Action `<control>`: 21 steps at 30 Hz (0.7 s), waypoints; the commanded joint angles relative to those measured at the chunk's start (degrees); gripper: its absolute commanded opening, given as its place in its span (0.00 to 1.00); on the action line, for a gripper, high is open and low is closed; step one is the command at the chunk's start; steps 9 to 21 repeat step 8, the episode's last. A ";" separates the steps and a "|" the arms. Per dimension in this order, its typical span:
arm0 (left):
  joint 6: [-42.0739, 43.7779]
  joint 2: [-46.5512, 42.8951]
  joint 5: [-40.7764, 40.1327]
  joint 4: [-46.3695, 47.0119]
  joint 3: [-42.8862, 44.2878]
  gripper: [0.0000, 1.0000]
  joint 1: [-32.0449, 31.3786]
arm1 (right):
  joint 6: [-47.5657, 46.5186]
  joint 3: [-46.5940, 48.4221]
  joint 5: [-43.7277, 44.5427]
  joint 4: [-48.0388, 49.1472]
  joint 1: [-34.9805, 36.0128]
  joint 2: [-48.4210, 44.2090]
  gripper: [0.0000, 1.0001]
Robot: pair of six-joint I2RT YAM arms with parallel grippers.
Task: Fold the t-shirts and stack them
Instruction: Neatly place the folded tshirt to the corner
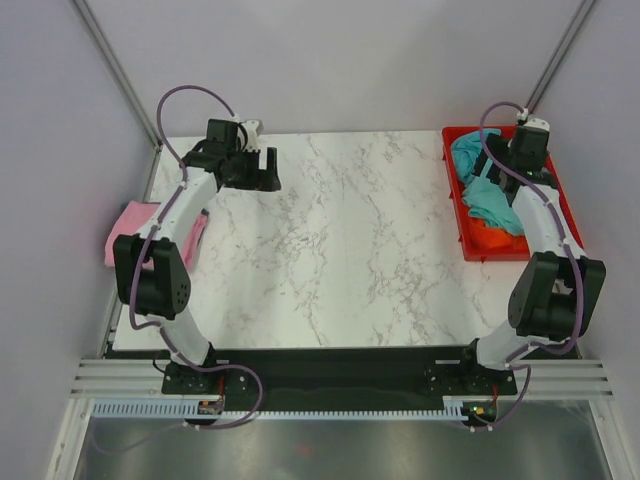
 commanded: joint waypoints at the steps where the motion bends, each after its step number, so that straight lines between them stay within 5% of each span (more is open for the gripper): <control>1: 2.35 -2.92 -4.17 2.35 1.21 0.99 -0.17 | 1.47 1.00 8.04 -1.12 3.65 -0.47 0.98; 21: 4.72 -5.30 -7.69 2.17 -0.02 0.99 -0.43 | 3.14 2.76 14.20 -5.09 4.54 -2.49 0.98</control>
